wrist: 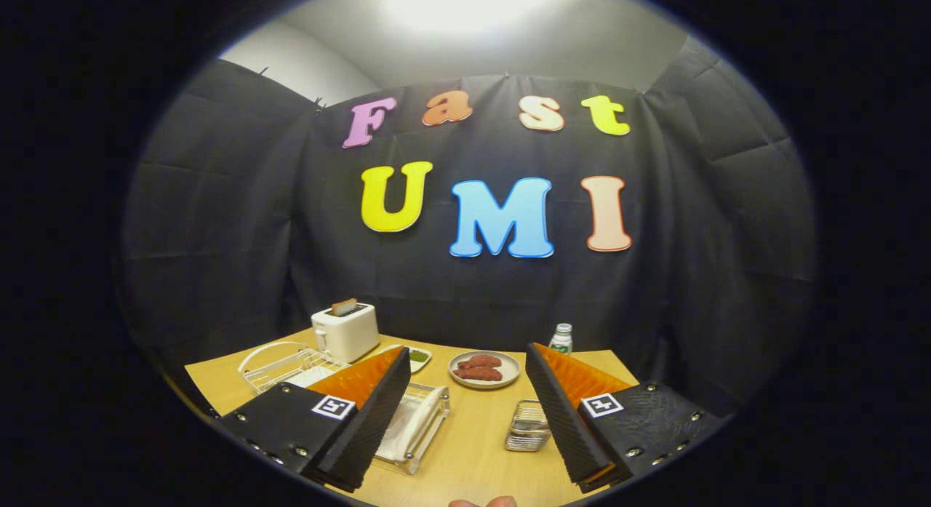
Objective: Take the plate from the dish rack, then take the spoon from the basket and place it into the plate.
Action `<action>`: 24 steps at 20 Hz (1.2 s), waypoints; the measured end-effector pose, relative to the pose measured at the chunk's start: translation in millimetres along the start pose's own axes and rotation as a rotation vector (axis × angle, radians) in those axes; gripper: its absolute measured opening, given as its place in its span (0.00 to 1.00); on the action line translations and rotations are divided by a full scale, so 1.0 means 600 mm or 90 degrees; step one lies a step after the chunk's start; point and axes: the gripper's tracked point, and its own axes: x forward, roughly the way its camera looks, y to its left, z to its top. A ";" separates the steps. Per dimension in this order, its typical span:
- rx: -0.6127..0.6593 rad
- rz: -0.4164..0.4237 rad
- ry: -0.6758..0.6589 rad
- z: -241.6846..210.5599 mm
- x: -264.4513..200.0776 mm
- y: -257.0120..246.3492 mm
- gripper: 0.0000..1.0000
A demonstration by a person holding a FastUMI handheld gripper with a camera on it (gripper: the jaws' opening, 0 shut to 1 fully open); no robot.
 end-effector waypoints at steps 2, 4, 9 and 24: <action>-0.014 0.033 0.031 0.001 0.036 0.043 0.98; -0.024 0.071 0.076 -0.013 0.076 0.085 0.98; 0.011 0.134 0.256 -0.094 0.164 0.151 0.98; 0.157 0.137 0.715 -0.312 0.256 0.197 0.79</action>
